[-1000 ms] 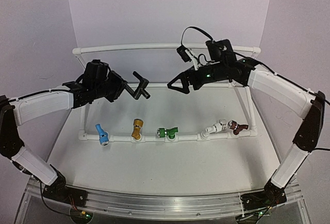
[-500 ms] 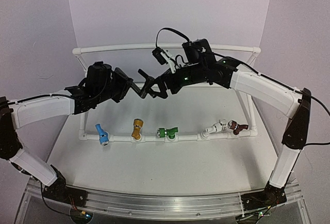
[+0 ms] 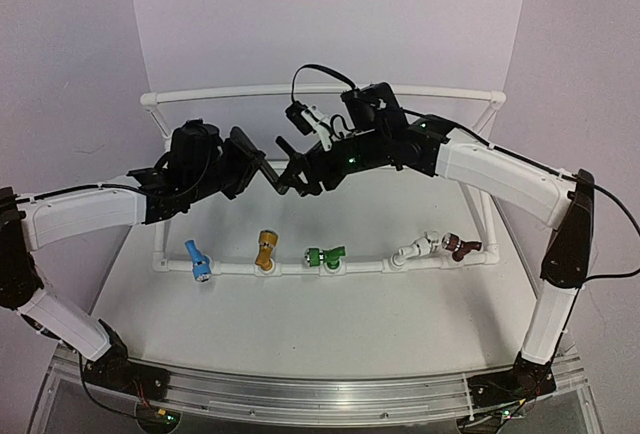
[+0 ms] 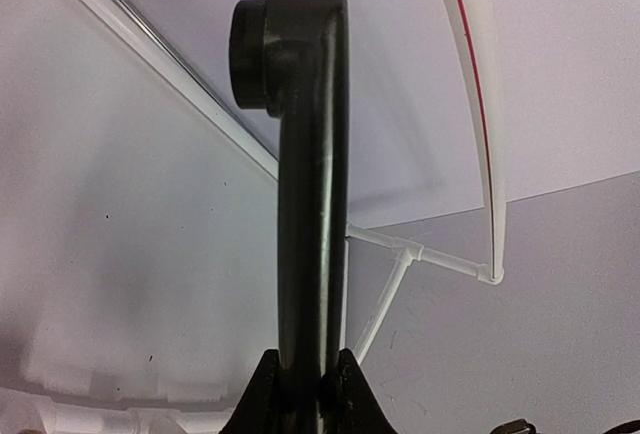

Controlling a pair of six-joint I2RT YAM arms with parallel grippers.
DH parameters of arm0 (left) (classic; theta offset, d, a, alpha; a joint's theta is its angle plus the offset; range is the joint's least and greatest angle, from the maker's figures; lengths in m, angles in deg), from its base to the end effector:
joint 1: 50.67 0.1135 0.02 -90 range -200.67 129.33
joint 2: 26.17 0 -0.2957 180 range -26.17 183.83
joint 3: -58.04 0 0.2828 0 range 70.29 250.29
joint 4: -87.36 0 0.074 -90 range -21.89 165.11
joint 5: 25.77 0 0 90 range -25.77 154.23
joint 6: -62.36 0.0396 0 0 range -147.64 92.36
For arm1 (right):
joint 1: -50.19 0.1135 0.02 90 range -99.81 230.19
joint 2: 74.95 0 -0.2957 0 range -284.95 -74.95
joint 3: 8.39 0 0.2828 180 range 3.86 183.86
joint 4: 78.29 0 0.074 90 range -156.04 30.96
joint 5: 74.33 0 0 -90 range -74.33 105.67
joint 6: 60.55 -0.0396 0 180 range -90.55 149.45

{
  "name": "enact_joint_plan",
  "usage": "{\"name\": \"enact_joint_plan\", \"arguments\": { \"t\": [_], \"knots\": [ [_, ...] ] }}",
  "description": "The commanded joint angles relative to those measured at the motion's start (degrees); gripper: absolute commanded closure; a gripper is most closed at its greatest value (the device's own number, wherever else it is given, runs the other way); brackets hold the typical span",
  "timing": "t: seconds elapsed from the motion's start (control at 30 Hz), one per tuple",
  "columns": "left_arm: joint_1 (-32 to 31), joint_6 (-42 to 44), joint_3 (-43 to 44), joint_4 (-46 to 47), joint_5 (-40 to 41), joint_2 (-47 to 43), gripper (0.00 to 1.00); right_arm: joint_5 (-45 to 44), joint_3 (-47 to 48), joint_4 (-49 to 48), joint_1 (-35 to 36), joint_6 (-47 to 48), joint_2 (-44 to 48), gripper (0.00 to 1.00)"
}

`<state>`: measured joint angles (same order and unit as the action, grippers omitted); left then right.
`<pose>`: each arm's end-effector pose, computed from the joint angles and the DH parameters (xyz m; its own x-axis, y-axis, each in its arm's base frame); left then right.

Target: Install the water faucets

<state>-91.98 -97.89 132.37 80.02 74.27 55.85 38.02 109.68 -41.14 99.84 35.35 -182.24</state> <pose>0.2812 -0.2380 0.3392 -0.5586 -0.7429 -0.3689 -0.0064 0.4486 -0.8937 0.3024 0.3792 0.3996 -0.1909 -0.3716 -0.9086 -0.9501 0.3026 0.0759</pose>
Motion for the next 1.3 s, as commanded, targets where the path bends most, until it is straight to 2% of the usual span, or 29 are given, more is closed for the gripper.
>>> {"name": "enact_joint_plan", "arguments": {
  "t": [0.0,0.1,0.17,0.2,0.4,0.5,0.67,0.93,1.1,1.27],
  "knots": [
    [-0.43,1.86,0.19,8.59,-1.89,-4.01,1.0,-1.12,-1.34,-0.21,0.34,3.98,0.31,0.31],
    [-0.45,2.32,-0.37,9.3,-2.03,-4.8,1.0,-1.59,-2.34,0.19,0.31,4.06,0.18,0.2],
    [-0.44,2.52,-0.45,9.77,-2.11,-4.92,1.0,-1.52,-2.86,0.26,0.36,3.66,0.0,0.18],
    [-0.4,2.63,-0.42,10.02,-2.18,-4.86,1.0,-1.45,-3.01,0.28,0.36,3.57,-0.05,0.21],
    [-0.44,3.51,-0.33,9.51,-3.33,-4.84,1.0,-0.91,-2.58,0.31,0.3,4.83,0.56,0.57],
    [-0.44,4.47,-0.55,8.7,-4.37,-5.32,1.0,-1.19,-2.64,0.53,0.31,6.7,1.25,0.68],
    [-0.42,7.01,-1.27,6.61,-6.99,-6.71,1.0,-2.88,-3.85,0.99,0.35,10.65,2.9,0.76],
    [-0.52,10.27,-1.77,4.84,-13.42,-8.04,1.0,-5.27,-5.79,1.54,0.35,16.44,5.41,0.8],
    [-0.53,12.28,0.84,0.63,-17.73,-7.48,1.0,-6.94,-7.55,2.32,0.34,24.01,7.29,0.88],
    [-0.53,13.79,2.87,-2.37,-24.7,-6.03,1.0,-7.74,-6.62,4.15,0.3,31.52,8.66,0.9]
  ]
}}
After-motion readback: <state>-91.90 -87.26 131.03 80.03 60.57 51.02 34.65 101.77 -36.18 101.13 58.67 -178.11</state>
